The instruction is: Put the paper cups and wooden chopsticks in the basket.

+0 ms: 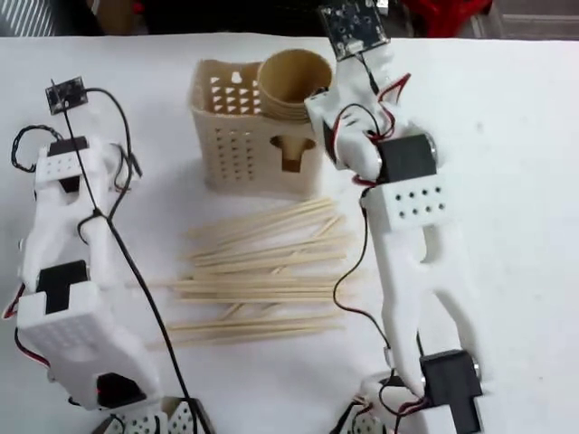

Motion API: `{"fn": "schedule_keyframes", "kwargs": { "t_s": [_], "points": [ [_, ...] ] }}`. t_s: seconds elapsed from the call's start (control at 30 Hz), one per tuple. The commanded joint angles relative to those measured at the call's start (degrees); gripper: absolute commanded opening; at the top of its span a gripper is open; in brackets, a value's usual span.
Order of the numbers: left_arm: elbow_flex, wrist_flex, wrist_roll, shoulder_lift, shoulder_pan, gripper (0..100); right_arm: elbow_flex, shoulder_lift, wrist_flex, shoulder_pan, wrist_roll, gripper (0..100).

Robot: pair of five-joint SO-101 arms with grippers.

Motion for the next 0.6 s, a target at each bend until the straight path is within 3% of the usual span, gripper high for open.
{"fn": "schedule_keyframes", "kwargs": {
  "t_s": [0.0, 0.17, 0.27, 0.37, 0.57],
  "points": [
    [-0.09, -1.14, 0.53, -0.13, 0.75, 18, -7.3, -2.86, 6.46, -1.8, 0.7, 19.8],
    [-0.26, -1.14, 0.44, -0.04, 0.48, 18, -11.25, -2.95, 24.75, -7.78, 10.81, 19.8],
    [-0.26, -1.14, 0.44, -0.04, 0.48, 18, -6.42, -3.03, 31.87, -13.93, 15.38, 19.8],
    [-0.26, -1.14, 0.44, -0.04, 0.4, 18, 5.01, -5.32, 29.58, -18.42, 19.87, 19.8],
    [-0.26, -1.14, 0.44, -0.04, 0.4, 18, 36.4, -11.12, 10.51, -25.1, 26.37, 13.6]
  ]
}}
